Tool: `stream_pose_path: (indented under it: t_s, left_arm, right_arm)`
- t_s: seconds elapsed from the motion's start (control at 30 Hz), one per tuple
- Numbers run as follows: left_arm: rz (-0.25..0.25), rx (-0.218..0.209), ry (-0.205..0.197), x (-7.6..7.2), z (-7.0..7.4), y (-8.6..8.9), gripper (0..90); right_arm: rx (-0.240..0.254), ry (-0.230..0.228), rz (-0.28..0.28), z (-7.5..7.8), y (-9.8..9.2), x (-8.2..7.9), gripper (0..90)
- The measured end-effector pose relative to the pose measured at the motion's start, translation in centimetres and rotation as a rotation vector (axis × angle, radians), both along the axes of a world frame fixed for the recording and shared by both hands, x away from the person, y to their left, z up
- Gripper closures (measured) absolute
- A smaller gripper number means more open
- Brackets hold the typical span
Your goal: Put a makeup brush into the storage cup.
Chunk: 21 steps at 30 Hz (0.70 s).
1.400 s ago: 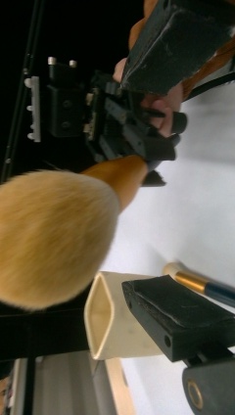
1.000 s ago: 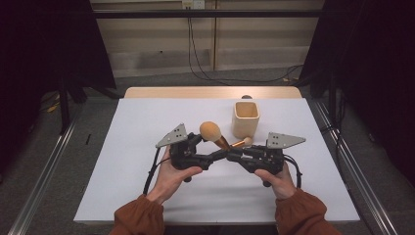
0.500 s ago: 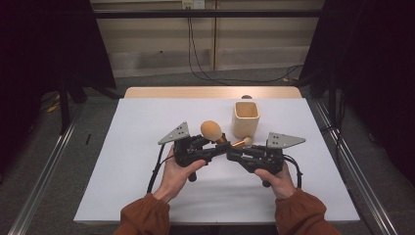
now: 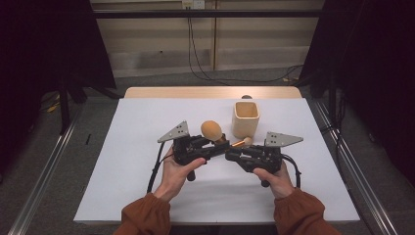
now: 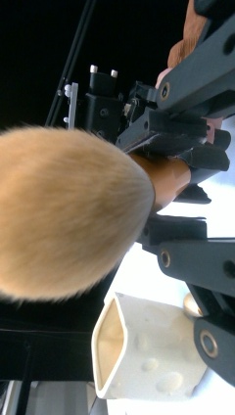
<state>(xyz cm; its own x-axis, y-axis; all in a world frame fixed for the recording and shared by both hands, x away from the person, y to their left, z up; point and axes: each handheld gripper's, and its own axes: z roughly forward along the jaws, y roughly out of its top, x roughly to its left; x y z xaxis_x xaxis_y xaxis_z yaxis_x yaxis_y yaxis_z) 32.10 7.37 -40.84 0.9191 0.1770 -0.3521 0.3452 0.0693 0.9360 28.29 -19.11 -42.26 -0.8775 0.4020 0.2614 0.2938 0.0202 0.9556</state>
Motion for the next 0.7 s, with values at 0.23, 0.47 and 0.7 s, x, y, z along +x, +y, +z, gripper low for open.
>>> stream_pose_path:
  t_s: [0.23, 0.47, 0.7]
  left_arm:
    - [-0.003, 0.025, -0.013, -0.1, 0.2, 0.0, 65.2]
    - [0.011, 0.034, -0.011, 0.1, 0.4, 0.8, 65.7]
    - [0.054, 0.067, -0.015, 0.4, 0.9, 1.8, 65.7]
  right_arm:
    - [-0.028, -0.008, -0.008, 0.1, 0.2, 0.0, 71.3]
    - [-0.043, -0.012, -0.024, 0.2, 0.1, -0.1, 60.2]
    - [-0.049, -0.008, -0.030, 0.2, 0.0, -0.2, 41.0]
